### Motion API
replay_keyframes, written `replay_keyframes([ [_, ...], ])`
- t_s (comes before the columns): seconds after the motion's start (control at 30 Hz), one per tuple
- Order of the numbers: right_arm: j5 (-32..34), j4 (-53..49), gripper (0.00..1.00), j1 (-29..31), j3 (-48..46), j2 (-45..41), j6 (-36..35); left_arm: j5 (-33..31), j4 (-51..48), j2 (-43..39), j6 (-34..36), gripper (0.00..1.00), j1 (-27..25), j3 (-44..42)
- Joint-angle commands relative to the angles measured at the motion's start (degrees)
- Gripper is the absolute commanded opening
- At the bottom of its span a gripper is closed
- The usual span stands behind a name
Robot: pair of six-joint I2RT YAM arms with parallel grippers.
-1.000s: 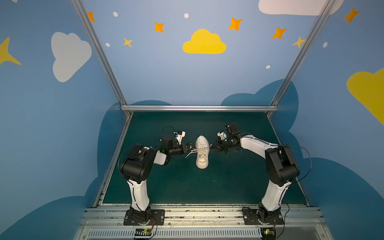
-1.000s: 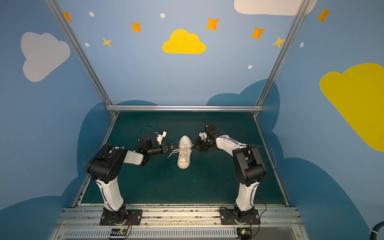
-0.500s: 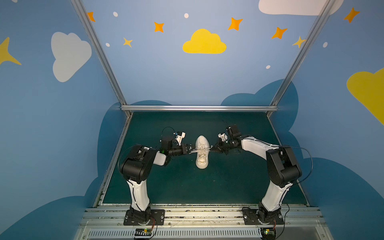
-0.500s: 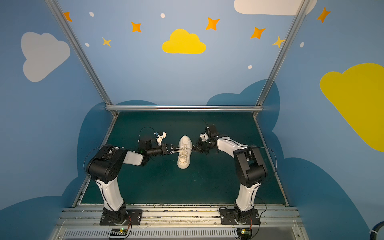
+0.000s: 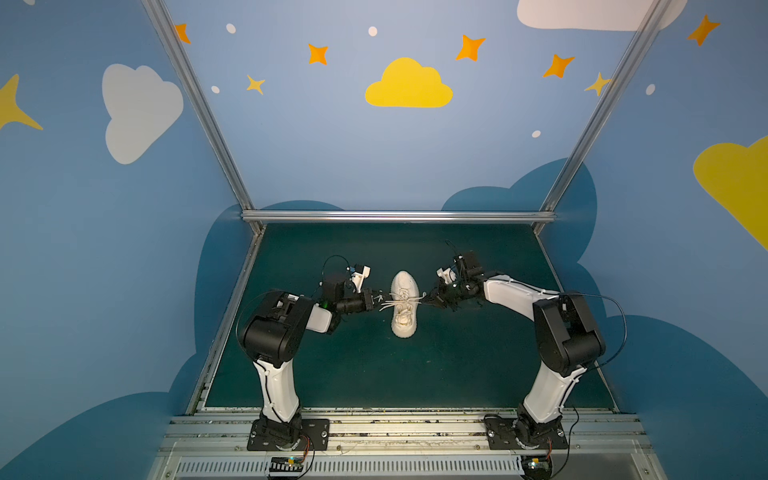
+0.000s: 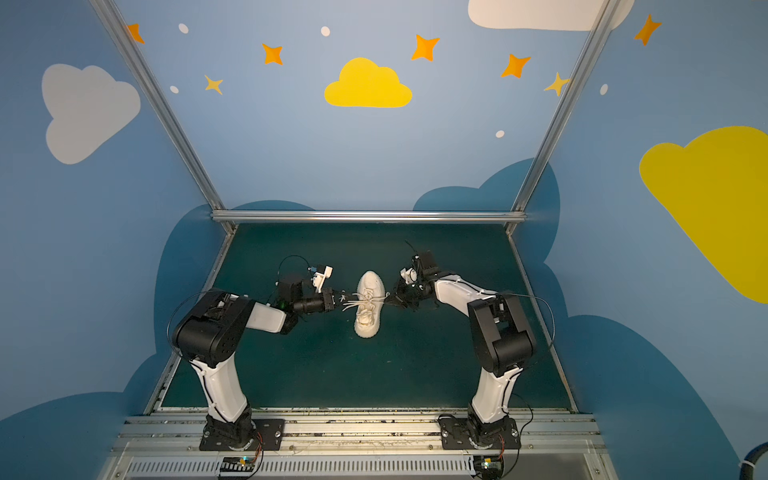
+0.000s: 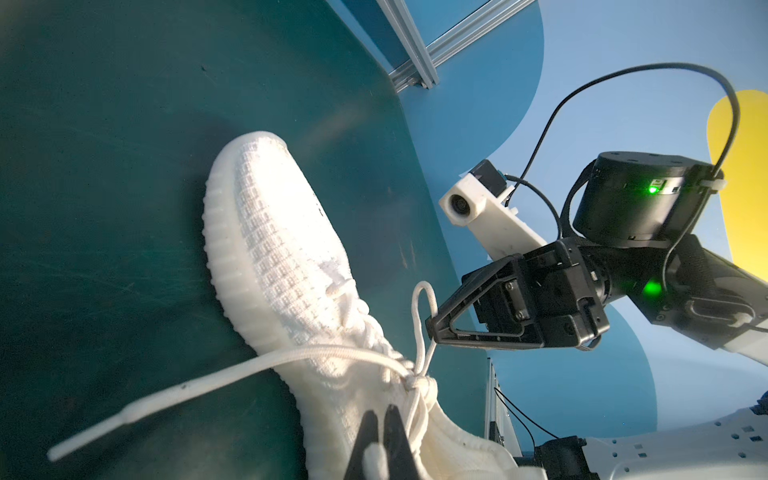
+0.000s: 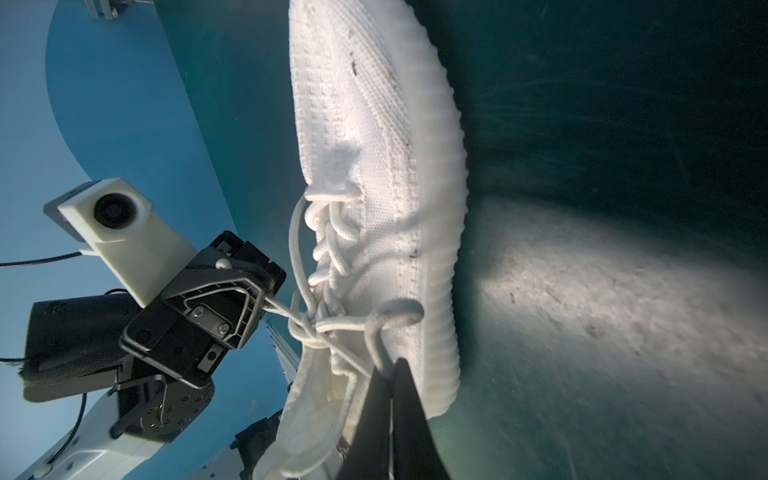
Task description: Tie the shoes
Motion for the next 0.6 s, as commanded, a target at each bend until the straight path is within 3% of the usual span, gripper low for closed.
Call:
replay_keyframes([
  [0.0,8.3,-5.7,0.00,-4.3,-2.0,-1.8,-1.2,-3.4,-0.6,-2.0,1.2,0.03,4.3,-1.0],
  [0.57,8.5,-5.2,0.00,-5.7,-3.9,-2.5,-1.6,-3.0,-0.6,-1.7,1.4,0.03,5.6,-1.7],
])
